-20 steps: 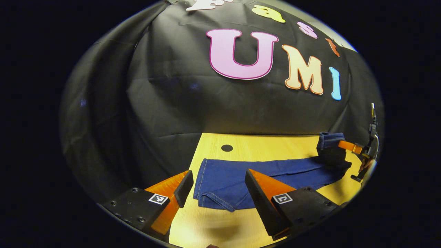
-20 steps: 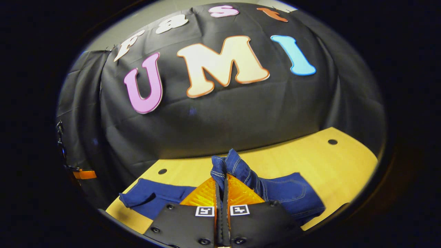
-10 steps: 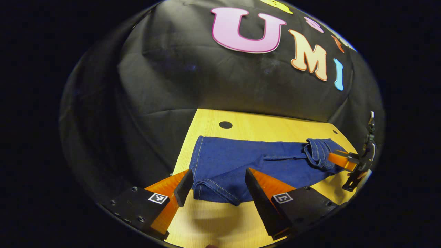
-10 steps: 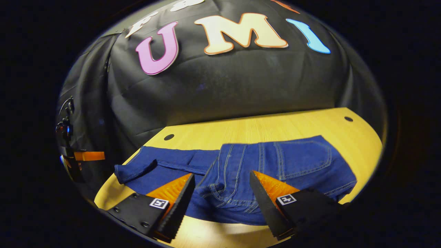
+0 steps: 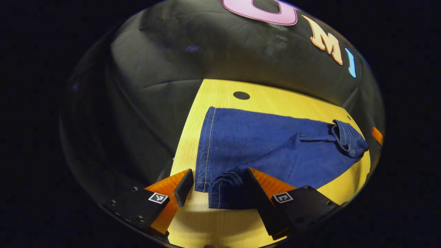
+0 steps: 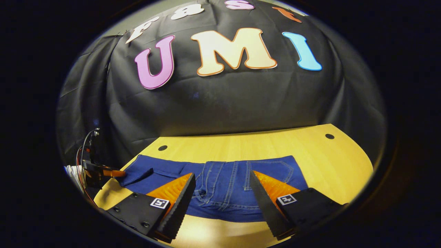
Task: Grasp the waist and the cuffs of the jeans and fold them to make the two legs overlap; first hold the waist and fold one-third of the jeans toward the cuffs, then hold the cuffs and fold the remaining one-third in the same direction to finish folding.
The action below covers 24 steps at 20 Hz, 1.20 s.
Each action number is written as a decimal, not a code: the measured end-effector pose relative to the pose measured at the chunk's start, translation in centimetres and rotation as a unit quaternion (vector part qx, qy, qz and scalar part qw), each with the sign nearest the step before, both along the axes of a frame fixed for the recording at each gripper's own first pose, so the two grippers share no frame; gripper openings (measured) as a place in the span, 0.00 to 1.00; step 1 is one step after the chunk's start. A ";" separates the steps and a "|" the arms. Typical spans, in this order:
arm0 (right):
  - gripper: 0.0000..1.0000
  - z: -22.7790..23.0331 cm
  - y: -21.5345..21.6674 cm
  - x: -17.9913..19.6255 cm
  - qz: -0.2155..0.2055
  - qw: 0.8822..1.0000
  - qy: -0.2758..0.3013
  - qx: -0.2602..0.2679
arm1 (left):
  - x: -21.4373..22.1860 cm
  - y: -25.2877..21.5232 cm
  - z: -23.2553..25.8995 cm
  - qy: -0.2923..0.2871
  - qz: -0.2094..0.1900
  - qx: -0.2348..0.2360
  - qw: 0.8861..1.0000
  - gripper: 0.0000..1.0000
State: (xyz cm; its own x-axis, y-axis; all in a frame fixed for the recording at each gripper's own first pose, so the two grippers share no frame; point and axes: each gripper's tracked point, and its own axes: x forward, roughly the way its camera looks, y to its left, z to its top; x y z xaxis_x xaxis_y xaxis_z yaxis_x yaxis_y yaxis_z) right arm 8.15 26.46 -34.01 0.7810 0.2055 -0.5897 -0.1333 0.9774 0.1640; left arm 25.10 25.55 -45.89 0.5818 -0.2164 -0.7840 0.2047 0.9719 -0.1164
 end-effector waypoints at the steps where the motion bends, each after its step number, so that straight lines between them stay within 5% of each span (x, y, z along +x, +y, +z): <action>1: 0.98 0.4 -0.5 0.1 -0.004 1.000 -0.003 -0.002 | 0.1 0.1 0.2 -0.006 -0.004 0.004 1.000 0.95; 5: 0.98 0.6 -1.9 -0.2 -0.013 1.000 -0.001 -0.008 | -0.3 -1.1 0.0 0.005 -0.031 0.014 0.999 0.96; 6: 0.98 0.5 -2.1 -0.4 -0.013 1.000 -0.001 -0.007 | -0.2 -2.1 0.1 0.008 -0.043 0.006 0.999 0.84; 10: 0.98 0.8 -2.8 -0.7 -0.011 1.000 -0.004 -0.002 | -0.3 -3.2 0.5 0.011 -0.033 0.014 0.999 0.12; 12: 0.98 1.6 -3.4 -0.6 -0.005 1.000 -0.011 0.002 | -0.2 -3.5 0.9 0.013 -0.011 0.014 1.000 0.01; 18: 0.98 5.2 -6.1 0.0 0.007 0.999 -0.039 0.033 | -0.2 -7.2 9.8 -0.047 0.012 -0.011 0.999 0.00; 24: 0.97 7.4 -10.5 -0.8 0.025 0.998 -0.038 0.045 | -1.0 -16.6 19.1 -0.107 -0.018 -0.042 0.993 0.00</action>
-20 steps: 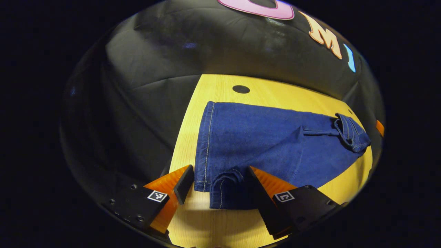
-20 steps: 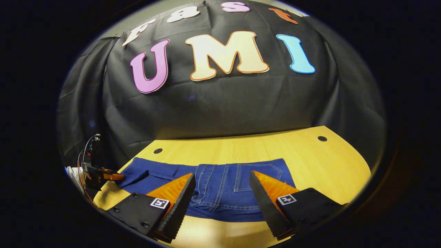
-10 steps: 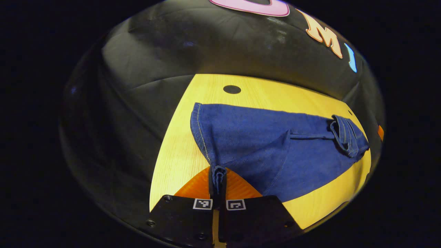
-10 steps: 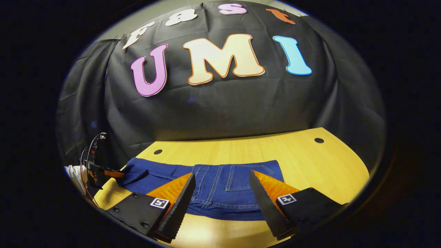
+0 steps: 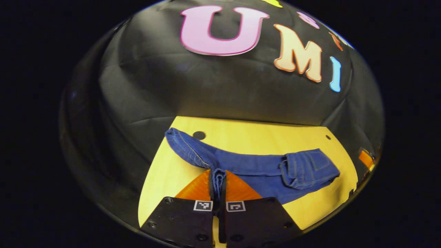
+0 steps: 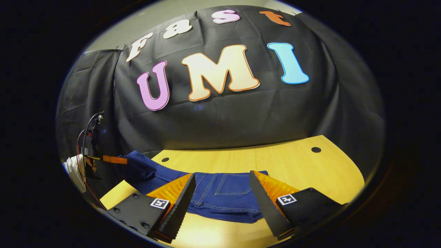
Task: Grasp the waist and the cuffs of the jeans and fold them to make the two legs overlap; first hold the waist and fold one-third of the jeans toward the cuffs, then hold the cuffs and fold the remaining one-third in the same direction to finish folding.
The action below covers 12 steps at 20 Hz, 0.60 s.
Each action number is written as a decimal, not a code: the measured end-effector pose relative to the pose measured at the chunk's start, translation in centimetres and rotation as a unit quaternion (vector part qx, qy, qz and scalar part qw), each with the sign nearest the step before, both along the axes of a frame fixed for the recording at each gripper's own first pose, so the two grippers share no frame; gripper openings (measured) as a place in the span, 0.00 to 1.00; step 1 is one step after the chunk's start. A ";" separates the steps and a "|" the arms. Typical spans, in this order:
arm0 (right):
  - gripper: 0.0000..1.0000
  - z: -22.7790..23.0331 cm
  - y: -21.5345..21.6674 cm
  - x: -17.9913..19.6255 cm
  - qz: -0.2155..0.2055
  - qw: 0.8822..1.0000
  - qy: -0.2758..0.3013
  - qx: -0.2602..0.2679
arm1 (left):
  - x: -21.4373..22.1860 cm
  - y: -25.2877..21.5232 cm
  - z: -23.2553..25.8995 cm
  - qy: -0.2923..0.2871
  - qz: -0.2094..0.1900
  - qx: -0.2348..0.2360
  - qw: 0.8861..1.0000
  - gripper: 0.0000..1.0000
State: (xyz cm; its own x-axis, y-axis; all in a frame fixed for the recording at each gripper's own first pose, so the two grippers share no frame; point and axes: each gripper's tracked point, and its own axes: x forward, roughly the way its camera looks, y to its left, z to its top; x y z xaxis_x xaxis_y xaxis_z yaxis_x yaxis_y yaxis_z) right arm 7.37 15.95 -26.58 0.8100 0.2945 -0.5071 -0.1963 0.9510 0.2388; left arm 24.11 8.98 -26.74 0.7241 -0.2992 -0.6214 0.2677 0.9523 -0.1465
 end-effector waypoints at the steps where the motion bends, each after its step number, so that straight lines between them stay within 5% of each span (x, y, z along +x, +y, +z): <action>1: 0.98 0.2 -0.9 -0.1 0.001 1.000 0.001 -0.001 | -0.2 -2.2 1.0 -0.006 -0.008 -0.003 1.000 0.00; 12: 0.97 1.8 -10.1 -2.6 -0.008 1.000 0.004 -0.003 | -1.7 -23.1 4.5 -0.034 -0.107 -0.046 0.993 0.00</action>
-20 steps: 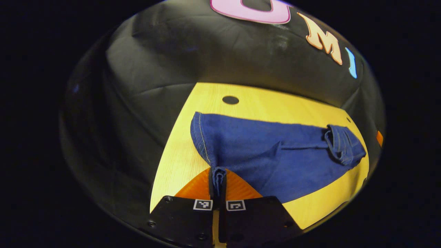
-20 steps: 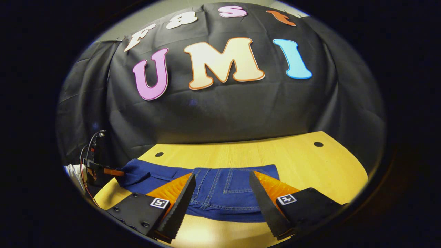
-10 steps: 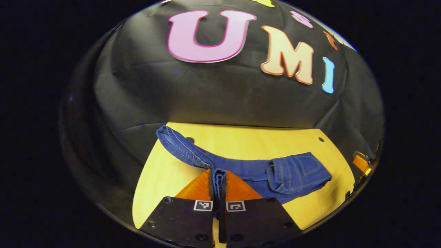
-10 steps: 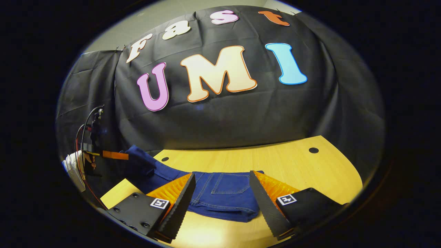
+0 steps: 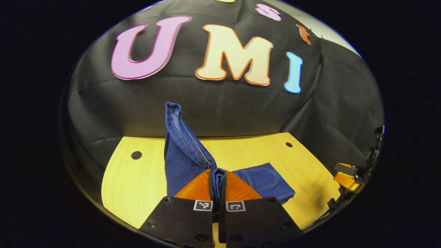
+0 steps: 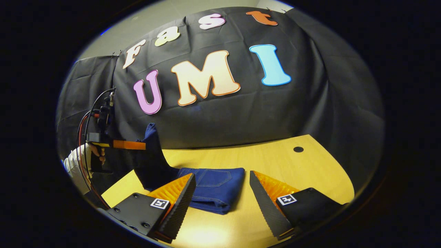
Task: Grasp the waist and the cuffs of the jeans and fold them to make the two legs overlap; first hold the waist and fold one-third of the jeans toward the cuffs, then hold the cuffs and fold the remaining one-third in the same direction to finish folding.
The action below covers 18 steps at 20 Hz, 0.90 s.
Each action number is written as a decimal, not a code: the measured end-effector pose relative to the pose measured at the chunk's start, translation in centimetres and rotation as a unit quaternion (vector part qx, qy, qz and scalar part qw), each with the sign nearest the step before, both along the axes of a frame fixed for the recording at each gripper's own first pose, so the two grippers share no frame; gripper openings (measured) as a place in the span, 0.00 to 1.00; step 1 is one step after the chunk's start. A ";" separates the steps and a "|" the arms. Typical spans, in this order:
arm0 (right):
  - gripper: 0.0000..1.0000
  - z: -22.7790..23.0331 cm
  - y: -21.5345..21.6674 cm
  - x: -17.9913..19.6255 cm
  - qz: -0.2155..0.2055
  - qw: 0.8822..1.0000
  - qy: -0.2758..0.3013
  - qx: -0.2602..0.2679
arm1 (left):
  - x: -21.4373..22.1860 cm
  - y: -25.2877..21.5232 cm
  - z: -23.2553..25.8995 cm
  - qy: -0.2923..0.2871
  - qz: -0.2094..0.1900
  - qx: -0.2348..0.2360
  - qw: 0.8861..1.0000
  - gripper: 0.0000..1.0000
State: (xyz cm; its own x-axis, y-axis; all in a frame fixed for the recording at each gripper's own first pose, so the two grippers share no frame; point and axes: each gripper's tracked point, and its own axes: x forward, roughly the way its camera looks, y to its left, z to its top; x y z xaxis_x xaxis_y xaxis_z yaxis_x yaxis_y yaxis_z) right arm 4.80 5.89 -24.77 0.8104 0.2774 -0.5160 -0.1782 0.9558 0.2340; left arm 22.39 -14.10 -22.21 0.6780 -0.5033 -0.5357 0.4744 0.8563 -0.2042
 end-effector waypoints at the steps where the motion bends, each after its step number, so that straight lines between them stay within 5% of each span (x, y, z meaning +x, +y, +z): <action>1: 0.97 0.0 -1.0 -0.2 -0.001 1.000 -0.001 -0.006 | -0.1 -1.7 -0.2 0.000 -0.009 -0.003 1.000 0.00; 9: 0.97 -0.6 -6.3 -1.2 -0.008 1.000 0.011 -0.025 | -3.3 -12.3 -7.3 0.022 -0.063 -0.002 0.998 0.00; 15: 0.98 -1.2 -7.2 -1.3 0.035 0.999 0.014 -0.029 | -6.4 -14.0 -14.1 0.051 -0.030 0.036 0.998 0.00; 17: 0.98 -0.8 -6.8 -0.8 0.045 0.999 0.004 -0.024 | -7.4 -14.4 -13.4 0.040 -0.024 0.032 0.998 0.10; 18: 0.98 -0.1 -6.5 -0.8 0.046 0.999 -0.004 -0.018 | -7.3 -14.4 -13.4 0.021 -0.016 0.038 0.999 0.38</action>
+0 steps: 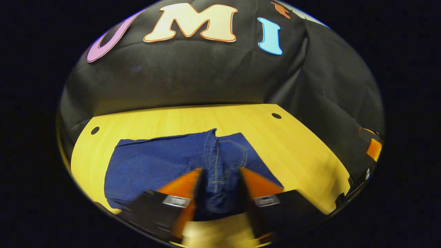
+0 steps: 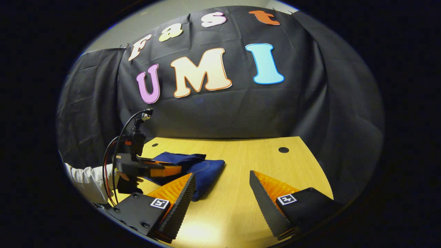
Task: Grasp the waist and the cuffs of the jeans and fold them to make the two legs overlap; first hold the waist and fold one-third of the jeans toward the cuffs, then hold the cuffs and fold the remaining one-third in the same direction to finish folding.
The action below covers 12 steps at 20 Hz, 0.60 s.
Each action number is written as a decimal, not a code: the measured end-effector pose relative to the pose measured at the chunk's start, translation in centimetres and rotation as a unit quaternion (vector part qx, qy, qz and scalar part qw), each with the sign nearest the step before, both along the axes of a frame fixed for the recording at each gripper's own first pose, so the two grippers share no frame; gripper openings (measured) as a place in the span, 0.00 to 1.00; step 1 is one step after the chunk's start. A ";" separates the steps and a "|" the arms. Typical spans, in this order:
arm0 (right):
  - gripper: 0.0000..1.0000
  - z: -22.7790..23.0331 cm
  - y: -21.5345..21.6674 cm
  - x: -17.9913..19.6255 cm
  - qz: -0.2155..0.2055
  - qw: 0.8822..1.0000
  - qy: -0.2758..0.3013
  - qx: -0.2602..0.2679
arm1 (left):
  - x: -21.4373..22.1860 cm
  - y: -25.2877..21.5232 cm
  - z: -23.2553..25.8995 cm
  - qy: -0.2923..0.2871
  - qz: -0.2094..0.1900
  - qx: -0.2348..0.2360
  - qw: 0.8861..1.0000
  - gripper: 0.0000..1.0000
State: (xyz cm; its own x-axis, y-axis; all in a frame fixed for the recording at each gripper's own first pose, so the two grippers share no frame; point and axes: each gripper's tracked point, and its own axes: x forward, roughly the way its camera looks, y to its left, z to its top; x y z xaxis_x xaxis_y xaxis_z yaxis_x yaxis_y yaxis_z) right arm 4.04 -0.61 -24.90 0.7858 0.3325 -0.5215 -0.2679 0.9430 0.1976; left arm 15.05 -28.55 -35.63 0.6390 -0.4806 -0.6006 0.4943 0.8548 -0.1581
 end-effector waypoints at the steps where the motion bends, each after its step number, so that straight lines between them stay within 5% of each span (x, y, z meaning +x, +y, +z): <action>1: 0.98 0.9 0.3 0.3 -0.001 1.000 -0.011 0.004 | 0.0 1.0 2.5 -0.034 0.008 0.009 0.999 0.65; 2: 0.98 1.8 0.6 0.5 -0.006 1.000 -0.027 0.003 | 0.2 2.0 4.4 -0.067 0.021 0.025 0.997 0.93; 9: 0.97 11.6 4.6 -0.9 -0.056 0.985 -0.161 0.002 | -5.2 9.5 19.1 -0.217 0.114 -0.030 0.969 0.93; 12: 0.97 13.6 7.2 -3.5 -0.058 0.983 -0.174 0.005 | -8.8 13.6 23.5 -0.254 0.121 -0.035 0.959 0.93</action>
State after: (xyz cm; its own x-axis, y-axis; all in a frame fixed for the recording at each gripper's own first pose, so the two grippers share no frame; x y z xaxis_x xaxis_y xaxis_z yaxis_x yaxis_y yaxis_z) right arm 0.56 6.54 -11.31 0.9488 0.2340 -0.2122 -0.2115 0.9695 0.1236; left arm 6.30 -14.94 -12.16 0.9382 -0.3099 -0.1542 0.3119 0.9500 -0.0112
